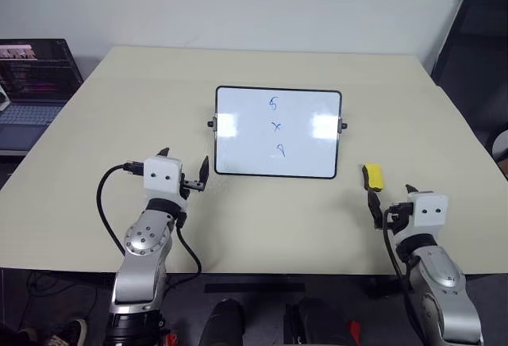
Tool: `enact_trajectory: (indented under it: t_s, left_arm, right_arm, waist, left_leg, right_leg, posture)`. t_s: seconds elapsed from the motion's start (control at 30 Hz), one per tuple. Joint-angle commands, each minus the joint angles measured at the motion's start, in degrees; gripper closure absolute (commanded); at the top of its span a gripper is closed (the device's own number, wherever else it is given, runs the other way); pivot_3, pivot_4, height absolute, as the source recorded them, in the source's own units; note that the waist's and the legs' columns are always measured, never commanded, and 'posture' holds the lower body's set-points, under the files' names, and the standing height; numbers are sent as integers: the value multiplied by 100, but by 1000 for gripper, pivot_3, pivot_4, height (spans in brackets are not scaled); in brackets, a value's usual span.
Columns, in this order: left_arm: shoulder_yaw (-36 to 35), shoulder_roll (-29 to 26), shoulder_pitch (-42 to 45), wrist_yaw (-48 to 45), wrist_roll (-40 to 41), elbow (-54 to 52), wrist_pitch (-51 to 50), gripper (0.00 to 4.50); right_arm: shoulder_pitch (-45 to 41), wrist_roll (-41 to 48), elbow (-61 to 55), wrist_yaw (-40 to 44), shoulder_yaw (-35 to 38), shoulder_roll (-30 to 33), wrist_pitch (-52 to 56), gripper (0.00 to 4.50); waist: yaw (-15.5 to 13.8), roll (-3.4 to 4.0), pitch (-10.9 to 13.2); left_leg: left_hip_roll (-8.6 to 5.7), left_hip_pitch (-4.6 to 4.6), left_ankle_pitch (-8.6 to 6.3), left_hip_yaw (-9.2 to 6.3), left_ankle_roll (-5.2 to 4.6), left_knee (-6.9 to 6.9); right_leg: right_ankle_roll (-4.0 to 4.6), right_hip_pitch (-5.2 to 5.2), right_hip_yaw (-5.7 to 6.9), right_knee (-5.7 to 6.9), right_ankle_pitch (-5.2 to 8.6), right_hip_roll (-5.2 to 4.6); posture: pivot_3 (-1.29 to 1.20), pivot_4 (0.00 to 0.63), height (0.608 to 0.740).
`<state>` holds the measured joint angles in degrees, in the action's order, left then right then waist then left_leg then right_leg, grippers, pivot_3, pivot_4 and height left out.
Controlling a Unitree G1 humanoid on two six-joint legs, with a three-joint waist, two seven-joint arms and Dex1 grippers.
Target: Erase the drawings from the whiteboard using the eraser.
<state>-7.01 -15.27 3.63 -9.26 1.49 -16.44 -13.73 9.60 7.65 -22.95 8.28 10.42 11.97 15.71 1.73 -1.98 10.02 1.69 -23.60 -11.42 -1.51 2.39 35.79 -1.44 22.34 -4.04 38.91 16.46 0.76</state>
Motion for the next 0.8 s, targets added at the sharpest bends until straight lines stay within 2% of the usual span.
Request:
enact_trajectory:
  t_s: [0.03,0.17,0.33,0.53,0.6,0.8]
  left_arm:
    - [-20,-39,72,48,-84,-18,234,0]
    - [-138,-89,83,114,-114,31,176,0]
    - [-247,-575,77,-530,203,79,321,0]
    - [-416,-1353,542,-2051,1460,-51,-124,0]
    - [-321,-1640,833,-2568,1771,61,-326,0]
    - [264,-2391,2077,-4683,2397,923,-530,0]
  right_arm:
    - [-69,86,-196,-28,132,49,151,39]
    - [74,172,-405,56,8,-14,203,39]
    - [210,140,-895,-11,-92,-80,243,39]
    - [88,617,-1593,0,-164,-213,819,39]
    - [-52,961,-1769,-112,-88,-274,1412,39]
    - [-783,847,-2160,-831,-350,-330,3071,39]
  waist:
    - [-1,0,0]
    - [-2,0,0]
    - [3,1,1]
    - [5,2,3]
    - [5,2,4]
    - [9,4,5]
  left_leg:
    - [-1,0,0,0,0,1]
    - [1,1,0,0,0,0]
    - [4,0,0,0,1,-6]
    - [6,-1,-1,0,1,-6]
    - [6,-1,-1,-1,1,-4]
    - [1,-6,0,1,1,-6]
  right_leg:
    - [0,0,0,0,0,0]
    - [2,0,0,0,1,0]
    - [5,4,0,0,3,-3]
    - [26,5,2,0,15,-8]
    - [28,5,3,0,16,-8]
    - [31,12,4,0,18,-2]
  posture:
    - [0,150,740]
    - [0,150,740]
    - [0,150,740]
    - [0,150,740]
    - [0,150,740]
    - [0,150,740]
